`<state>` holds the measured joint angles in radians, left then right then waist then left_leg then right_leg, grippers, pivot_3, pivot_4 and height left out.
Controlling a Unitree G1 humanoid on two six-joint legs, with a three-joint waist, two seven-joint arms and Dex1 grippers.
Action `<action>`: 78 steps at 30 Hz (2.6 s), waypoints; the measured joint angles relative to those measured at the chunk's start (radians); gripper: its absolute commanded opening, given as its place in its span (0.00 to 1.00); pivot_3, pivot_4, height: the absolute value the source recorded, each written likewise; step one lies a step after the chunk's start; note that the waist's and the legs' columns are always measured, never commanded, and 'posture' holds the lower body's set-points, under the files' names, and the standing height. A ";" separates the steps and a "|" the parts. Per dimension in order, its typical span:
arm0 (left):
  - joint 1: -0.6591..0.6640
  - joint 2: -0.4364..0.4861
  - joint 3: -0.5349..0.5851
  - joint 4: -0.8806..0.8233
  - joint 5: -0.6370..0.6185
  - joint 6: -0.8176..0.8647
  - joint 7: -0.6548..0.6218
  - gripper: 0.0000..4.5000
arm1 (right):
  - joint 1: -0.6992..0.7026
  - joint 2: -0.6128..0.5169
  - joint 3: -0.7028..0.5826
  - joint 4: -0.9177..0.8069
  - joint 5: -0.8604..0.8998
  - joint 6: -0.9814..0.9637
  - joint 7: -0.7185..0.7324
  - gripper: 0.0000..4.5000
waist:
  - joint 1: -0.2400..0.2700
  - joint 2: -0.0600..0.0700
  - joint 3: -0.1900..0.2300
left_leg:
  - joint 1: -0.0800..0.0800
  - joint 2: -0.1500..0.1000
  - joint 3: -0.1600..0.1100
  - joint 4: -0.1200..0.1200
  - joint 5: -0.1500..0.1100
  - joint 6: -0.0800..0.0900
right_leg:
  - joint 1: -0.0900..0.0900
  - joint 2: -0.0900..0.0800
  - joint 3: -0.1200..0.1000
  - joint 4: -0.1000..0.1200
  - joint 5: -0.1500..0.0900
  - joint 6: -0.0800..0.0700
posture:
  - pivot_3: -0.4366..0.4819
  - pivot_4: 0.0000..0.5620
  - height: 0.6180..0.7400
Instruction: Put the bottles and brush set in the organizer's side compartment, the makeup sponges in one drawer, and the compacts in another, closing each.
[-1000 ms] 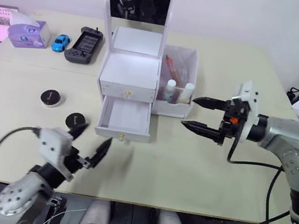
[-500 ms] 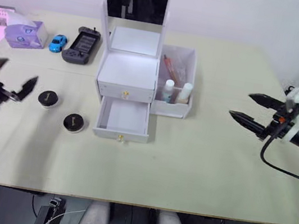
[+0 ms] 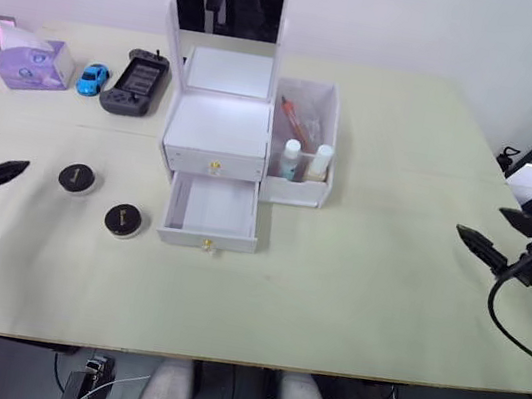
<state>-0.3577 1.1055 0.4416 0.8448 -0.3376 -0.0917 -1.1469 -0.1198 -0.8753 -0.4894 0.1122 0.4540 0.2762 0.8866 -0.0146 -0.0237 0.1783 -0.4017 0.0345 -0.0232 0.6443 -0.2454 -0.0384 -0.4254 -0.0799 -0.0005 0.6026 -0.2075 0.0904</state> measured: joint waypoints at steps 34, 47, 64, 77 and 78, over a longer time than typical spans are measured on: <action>0.788 -0.443 0.321 -1.142 -0.228 0.427 0.288 0.98 | -0.830 -0.045 0.544 -0.427 0.403 0.776 0.199 1.00 | 0.002 -0.003 -0.001 | 0.001 0.008 0.011 -0.010 0.000 0.000 | -0.008 0.000 0.000 -0.004 0.001 -0.003 | 0.48 0.27 1.00; 0.796 -0.491 0.204 -1.237 -0.225 0.556 0.432 0.98 | -0.876 -0.045 0.565 -0.404 0.423 0.877 0.205 1.00 | 0.001 -0.004 -0.002 | 0.001 0.008 0.012 -0.008 0.000 0.000 | -0.008 0.000 0.000 -0.003 0.002 -0.004 | 0.48 0.27 1.00; 0.450 -0.296 -0.090 -1.228 -0.151 0.943 0.587 0.98 | -0.821 -0.041 0.508 -0.474 0.444 0.925 0.062 1.00 | 0.000 -0.004 -0.002 | 0.002 0.008 0.012 -0.010 0.000 0.000 | -0.007 0.002 0.000 -0.003 0.002 -0.004 | 0.48 0.27 1.00; 0.377 -0.285 -0.164 -1.172 -0.122 0.984 0.587 0.59 | -0.808 -0.040 0.492 -0.487 0.463 0.938 0.004 1.00 | 0.001 -0.004 -0.002 | 0.002 0.008 0.012 -0.010 0.000 0.000 | -0.007 0.002 0.000 -0.002 0.002 -0.004 | 0.48 0.27 1.00; 0.369 -0.285 -0.167 -1.165 -0.121 0.984 0.586 0.59 | -0.804 -0.040 0.493 -0.492 0.462 0.938 0.001 1.00 | 0.001 -0.004 -0.002 | 0.002 0.008 0.012 -0.010 0.000 0.000 | -0.007 0.002 0.000 -0.002 0.002 -0.004 | 0.48 0.27 1.00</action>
<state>0.0116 0.8210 0.2743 -0.3206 -0.4582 0.8926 -0.5611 -0.9238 -0.9158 0.0032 -0.3794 0.9162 1.2141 0.8874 -0.0132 -0.0274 0.1766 -0.3997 0.0426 -0.0117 0.6345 -0.2455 -0.0386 -0.4327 -0.0779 -0.0004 0.6003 -0.2055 0.0867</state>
